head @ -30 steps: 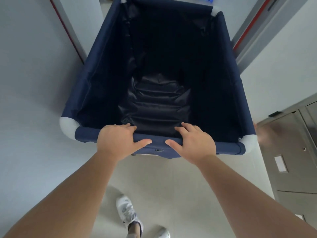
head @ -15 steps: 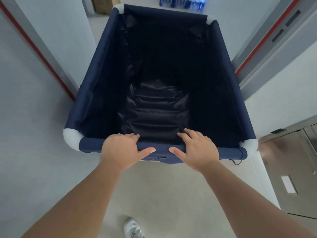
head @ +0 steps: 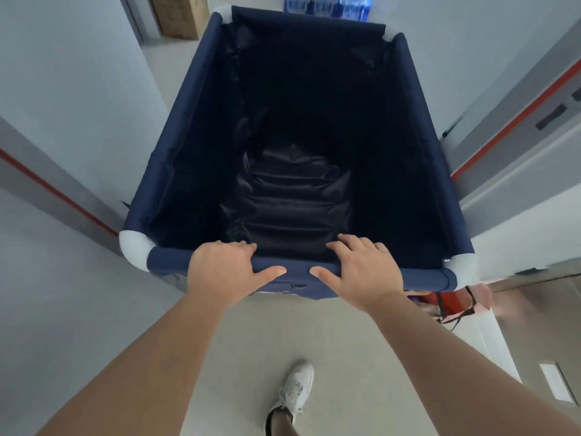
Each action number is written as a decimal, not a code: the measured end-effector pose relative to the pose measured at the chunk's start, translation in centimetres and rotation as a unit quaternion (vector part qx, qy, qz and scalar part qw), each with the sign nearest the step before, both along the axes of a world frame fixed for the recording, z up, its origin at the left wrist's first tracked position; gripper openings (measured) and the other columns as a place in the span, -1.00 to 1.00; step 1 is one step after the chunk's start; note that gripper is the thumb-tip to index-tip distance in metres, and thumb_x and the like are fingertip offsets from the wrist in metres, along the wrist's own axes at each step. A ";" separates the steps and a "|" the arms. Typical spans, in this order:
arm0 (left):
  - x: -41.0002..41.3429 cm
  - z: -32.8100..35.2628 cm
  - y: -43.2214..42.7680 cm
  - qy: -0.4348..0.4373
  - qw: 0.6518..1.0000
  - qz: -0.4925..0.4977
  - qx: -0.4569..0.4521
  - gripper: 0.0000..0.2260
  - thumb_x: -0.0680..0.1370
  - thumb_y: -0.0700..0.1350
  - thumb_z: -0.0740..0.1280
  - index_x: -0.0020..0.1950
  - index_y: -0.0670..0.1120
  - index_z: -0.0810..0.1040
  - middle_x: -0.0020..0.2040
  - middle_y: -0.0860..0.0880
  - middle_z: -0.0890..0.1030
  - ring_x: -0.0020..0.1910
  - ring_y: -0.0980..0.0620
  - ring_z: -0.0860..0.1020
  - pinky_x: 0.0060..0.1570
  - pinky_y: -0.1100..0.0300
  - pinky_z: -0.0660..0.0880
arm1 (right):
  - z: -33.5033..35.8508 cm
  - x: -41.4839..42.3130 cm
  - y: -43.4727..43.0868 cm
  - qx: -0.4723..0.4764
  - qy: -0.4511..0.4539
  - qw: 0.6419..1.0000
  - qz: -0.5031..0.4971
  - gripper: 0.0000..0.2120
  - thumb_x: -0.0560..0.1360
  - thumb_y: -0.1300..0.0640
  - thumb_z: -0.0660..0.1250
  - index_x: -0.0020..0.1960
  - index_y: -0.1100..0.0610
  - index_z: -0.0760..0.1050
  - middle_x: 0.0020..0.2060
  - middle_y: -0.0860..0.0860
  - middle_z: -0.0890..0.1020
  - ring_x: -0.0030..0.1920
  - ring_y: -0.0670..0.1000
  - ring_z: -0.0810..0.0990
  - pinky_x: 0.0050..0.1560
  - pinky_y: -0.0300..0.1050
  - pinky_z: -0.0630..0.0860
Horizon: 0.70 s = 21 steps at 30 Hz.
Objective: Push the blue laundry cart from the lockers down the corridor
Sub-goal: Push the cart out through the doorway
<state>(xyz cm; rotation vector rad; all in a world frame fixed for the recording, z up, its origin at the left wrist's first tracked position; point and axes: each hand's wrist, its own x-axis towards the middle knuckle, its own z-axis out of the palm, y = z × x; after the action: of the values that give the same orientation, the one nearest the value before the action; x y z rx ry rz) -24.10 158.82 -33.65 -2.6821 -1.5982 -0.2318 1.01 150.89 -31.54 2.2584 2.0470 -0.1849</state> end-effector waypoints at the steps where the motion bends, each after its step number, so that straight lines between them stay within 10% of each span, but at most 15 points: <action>1: 0.4 0.0 1.2 0.004 1.000 0.003 -0.002 -0.18 0.39 0.59 -0.10 -0.05 0.01 0.71 -0.19 0.03 0.72 -0.27 -0.10 0.66 -0.32 0.04 0.56 | 0.0 0.4 1.2 0.002 0.003 1.000 0.000 -0.14 0.43 -0.56 -0.19 0.37 -0.05 0.48 0.37 -0.03 0.51 0.31 0.06 0.46 0.28 0.05 0.36; 21: 6.2 0.3 18.1 0.016 0.999 0.005 -0.033 -0.24 0.37 0.56 -0.03 -0.05 0.01 0.69 -0.16 0.06 0.71 -0.28 0.02 0.66 -0.37 0.13 0.46 | 0.3 6.1 18.2 -0.018 0.009 1.000 0.003 -0.11 0.41 -0.56 -0.29 0.31 -0.10 0.52 0.29 -0.05 0.55 0.27 0.05 0.48 0.26 0.07 0.35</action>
<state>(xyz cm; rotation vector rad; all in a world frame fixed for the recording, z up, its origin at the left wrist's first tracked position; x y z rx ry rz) -17.85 176.88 -33.34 -2.7109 -1.6384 -0.1374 7.09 169.08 -31.22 2.2377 2.0426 -0.2404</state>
